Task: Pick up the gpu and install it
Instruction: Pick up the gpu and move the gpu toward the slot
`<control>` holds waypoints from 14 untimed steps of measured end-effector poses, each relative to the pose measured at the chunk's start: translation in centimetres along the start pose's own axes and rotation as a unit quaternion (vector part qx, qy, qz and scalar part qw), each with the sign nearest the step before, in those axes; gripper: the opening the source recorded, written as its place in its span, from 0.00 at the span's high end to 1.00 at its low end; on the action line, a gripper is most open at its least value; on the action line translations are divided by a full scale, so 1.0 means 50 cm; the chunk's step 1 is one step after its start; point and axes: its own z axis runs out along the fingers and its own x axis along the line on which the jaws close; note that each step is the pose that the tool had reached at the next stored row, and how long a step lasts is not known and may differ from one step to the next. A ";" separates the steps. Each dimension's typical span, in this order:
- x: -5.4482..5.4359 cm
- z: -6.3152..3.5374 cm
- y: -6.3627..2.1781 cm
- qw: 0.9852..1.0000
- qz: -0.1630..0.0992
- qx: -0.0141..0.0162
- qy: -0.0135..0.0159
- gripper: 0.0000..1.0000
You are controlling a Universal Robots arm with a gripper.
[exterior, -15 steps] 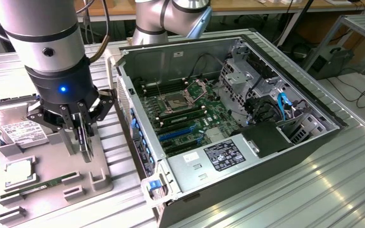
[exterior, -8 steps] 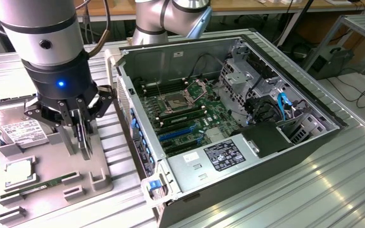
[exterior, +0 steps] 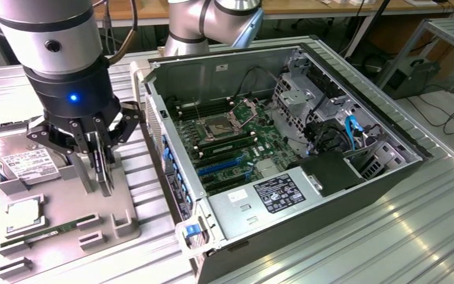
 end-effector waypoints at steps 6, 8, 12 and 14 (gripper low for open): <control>0.000 -0.017 0.000 1.000 0.000 0.000 0.000 0.72; 0.000 -0.022 0.000 1.000 0.000 0.000 0.000 0.72; -0.001 -0.032 0.000 1.000 0.000 0.000 0.000 0.72; -0.001 -0.034 0.000 1.000 0.000 0.000 0.000 0.72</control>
